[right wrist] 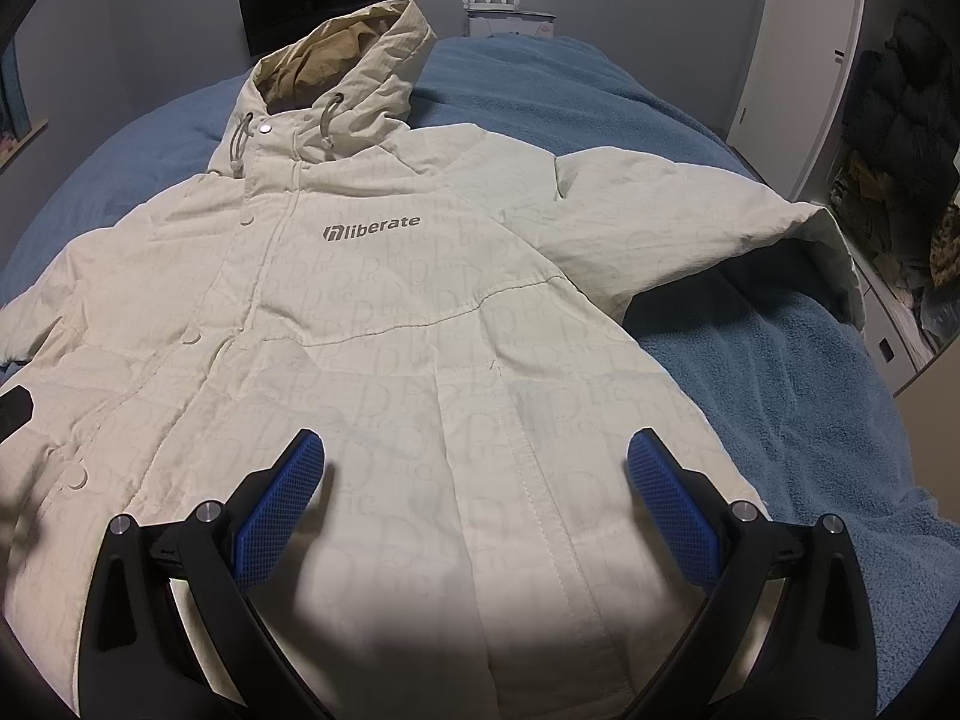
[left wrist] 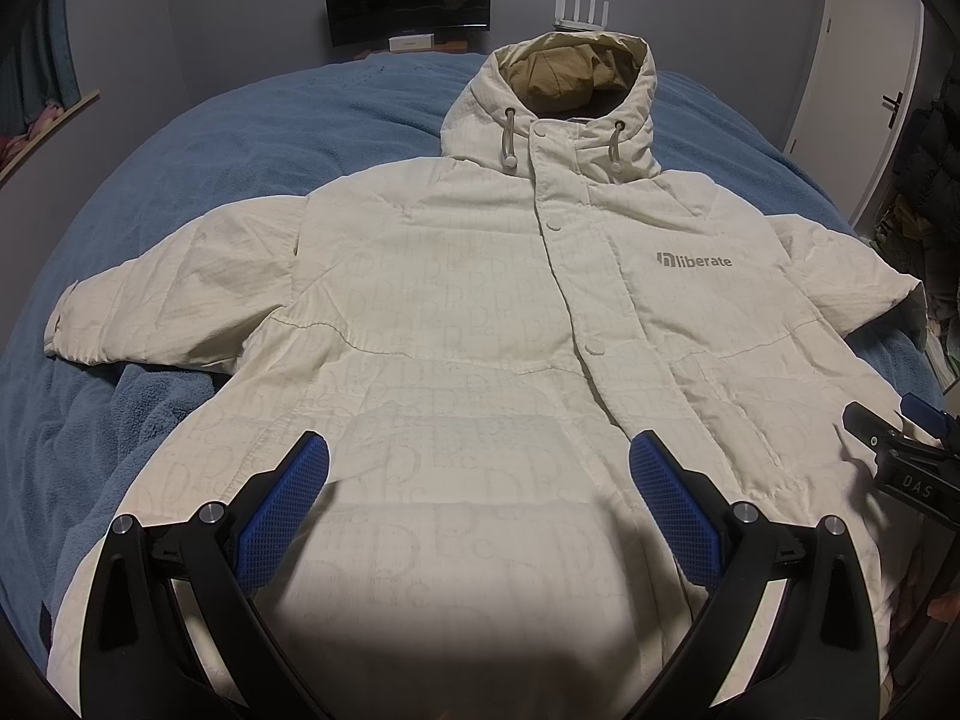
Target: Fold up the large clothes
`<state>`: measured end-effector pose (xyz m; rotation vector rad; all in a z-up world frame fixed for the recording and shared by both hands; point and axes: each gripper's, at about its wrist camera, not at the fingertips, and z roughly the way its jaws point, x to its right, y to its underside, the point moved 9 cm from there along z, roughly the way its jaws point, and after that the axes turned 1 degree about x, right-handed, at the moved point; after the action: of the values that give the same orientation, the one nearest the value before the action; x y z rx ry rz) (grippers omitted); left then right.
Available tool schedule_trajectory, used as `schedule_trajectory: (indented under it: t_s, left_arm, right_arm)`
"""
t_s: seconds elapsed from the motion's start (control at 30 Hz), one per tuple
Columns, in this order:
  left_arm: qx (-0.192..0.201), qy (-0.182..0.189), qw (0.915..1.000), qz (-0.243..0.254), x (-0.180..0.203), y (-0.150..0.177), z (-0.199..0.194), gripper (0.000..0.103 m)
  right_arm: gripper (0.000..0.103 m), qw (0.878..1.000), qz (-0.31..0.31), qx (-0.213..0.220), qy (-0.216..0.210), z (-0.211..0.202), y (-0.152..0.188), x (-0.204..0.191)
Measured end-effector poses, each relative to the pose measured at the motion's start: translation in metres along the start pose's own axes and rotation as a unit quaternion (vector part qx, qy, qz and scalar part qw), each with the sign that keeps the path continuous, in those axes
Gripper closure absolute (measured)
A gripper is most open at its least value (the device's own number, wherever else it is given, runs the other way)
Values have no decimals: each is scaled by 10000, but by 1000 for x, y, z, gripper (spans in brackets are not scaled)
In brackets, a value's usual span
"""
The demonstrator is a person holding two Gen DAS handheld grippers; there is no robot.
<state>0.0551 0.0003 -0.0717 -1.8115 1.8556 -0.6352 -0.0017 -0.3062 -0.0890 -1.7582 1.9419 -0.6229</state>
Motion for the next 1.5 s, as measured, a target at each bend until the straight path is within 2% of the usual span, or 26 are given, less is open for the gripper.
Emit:
schedule_trajectory:
  t_s: [0.93, 1.23, 1.33, 1.4, 1.5]
  left_arm:
    - [-8, 14, 10000, -7, 0, 0, 0, 6]
    - [68, -95, 9999, 53, 8, 6, 0, 6]
    - [108, -62, 9999, 30, 8, 2, -6, 6]
    - [111, 133, 9998, -133, 5, -4, -11, 6]
    - [214, 317, 9986, -367, -3, -22, -19, 6]
  right_arm:
    - [6, 10000, 23, -2, -7, 1, 0, 1]
    - [6, 9994, 190, 178, -229, -5, -9, 0]
    - [6, 9982, 152, 537, -204, -24, -29, -4]
    - [6, 9981, 148, 558, -196, -25, -31, -4]
    - [6, 9941, 175, 1067, 31, -55, -66, 3]
